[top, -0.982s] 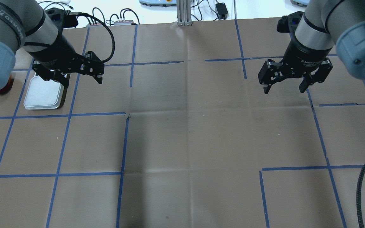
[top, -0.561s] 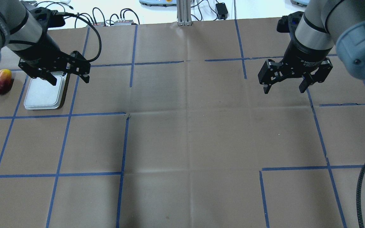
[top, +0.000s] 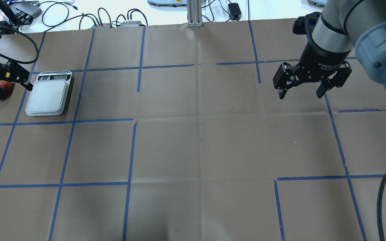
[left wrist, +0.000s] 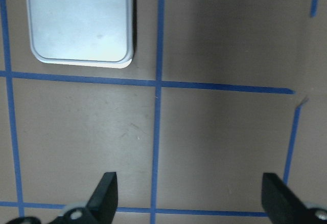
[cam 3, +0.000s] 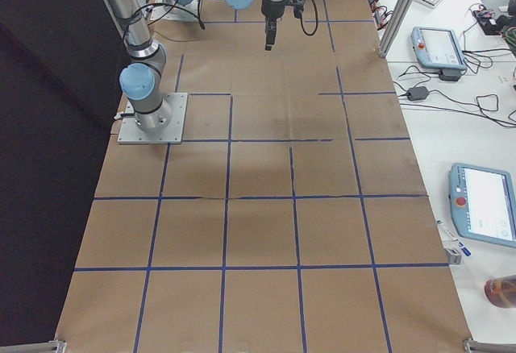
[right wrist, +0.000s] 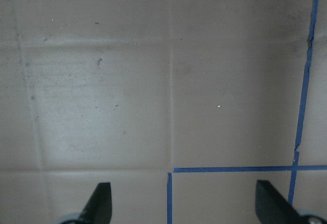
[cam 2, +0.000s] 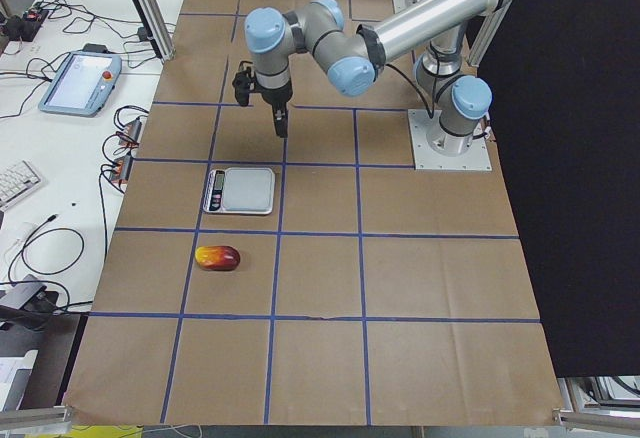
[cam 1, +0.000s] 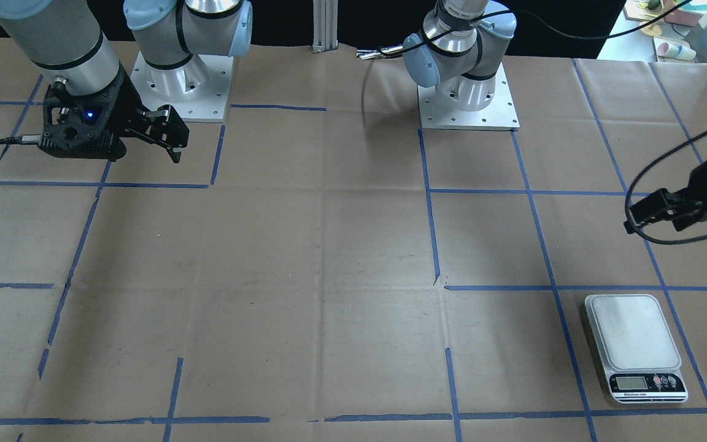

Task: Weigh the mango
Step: 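Lower the left gripper onto the yellow-red mango and close on it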

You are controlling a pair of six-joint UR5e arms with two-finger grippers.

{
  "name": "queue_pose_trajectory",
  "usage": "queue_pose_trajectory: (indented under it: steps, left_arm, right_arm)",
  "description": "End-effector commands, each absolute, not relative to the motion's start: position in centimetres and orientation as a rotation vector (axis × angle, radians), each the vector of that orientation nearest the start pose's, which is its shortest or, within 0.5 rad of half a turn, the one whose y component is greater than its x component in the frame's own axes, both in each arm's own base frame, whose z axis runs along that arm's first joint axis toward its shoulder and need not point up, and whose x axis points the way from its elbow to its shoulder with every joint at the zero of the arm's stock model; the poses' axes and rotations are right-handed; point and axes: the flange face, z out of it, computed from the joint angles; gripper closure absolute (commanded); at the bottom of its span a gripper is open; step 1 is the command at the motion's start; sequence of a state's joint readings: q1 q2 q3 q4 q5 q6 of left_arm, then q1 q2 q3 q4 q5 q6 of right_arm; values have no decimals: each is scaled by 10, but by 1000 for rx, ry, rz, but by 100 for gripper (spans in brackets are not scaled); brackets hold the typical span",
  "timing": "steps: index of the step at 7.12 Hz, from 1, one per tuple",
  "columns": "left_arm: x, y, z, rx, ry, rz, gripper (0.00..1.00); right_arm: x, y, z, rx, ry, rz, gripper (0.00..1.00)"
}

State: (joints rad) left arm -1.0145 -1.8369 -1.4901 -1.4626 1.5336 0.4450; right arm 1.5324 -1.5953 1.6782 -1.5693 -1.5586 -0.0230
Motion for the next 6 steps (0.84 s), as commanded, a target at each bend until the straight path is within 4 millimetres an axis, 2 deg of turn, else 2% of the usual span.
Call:
queue_pose_trajectory:
  steps: [1,2,3,4,5,6]
  left_arm:
    - [293,-655,361,-203,3177,20,1]
    - [349,-676,336,-259,3176,-2,1]
    - [375,-697,303,-269,3176,8,1]
    - [399,-720,273,-267,3155,-32,1]
    - [413,-732,243,-231,3159,-26,1]
    - [419,-734,227,-239,3164,-9,1]
  right_arm:
    - [116,-476,447,25,3124,131,0]
    - [116,-476,447,25,3124,131,0]
    - [116,-476,447,25,3124,131,0]
    - [116,-476,447,25,3124,131,0]
    - [116,-476,447,25,3124,131,0]
    - [116,-476,447,25,3124,131,0]
